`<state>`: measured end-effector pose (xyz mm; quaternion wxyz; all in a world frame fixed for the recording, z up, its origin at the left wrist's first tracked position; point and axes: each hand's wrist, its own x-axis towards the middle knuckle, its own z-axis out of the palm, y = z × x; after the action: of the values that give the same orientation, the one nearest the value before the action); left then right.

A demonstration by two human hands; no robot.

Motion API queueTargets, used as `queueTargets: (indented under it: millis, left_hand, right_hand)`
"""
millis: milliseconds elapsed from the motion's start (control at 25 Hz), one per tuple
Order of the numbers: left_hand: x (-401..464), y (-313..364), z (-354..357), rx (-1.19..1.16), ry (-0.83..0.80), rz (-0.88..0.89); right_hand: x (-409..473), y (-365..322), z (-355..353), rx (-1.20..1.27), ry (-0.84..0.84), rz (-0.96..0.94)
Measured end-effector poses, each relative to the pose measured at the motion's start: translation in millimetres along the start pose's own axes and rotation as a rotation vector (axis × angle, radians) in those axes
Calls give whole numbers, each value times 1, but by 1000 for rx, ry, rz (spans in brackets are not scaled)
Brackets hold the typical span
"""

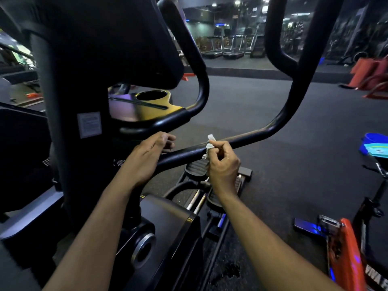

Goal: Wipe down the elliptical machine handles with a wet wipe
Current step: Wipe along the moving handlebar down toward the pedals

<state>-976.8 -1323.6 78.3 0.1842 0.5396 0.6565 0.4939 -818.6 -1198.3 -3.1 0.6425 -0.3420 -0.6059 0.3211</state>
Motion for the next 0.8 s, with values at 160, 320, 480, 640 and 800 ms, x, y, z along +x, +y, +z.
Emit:
queueTargets:
  millis: [160,320,480,640,800]
  left_hand:
    - [-7,-5,0,-17,53,-42]
    - [-18,-12,-2,-26,152,-5]
    - [-42,-15,4,-92,429,177]
    - [-73,-36,17,-231,708,210]
    - [-101,-52,29,-323,887,128]
  right_hand:
    - [-14,-31,8,-57,-155,-44]
    - [-37,-71,25,-223,-419,-280]
    - [-73,-80,43,-243,-504,-606]
    - [-106,-59,54,-121,-660,-692]
    - [-135,-44,51,175,-672,-132]
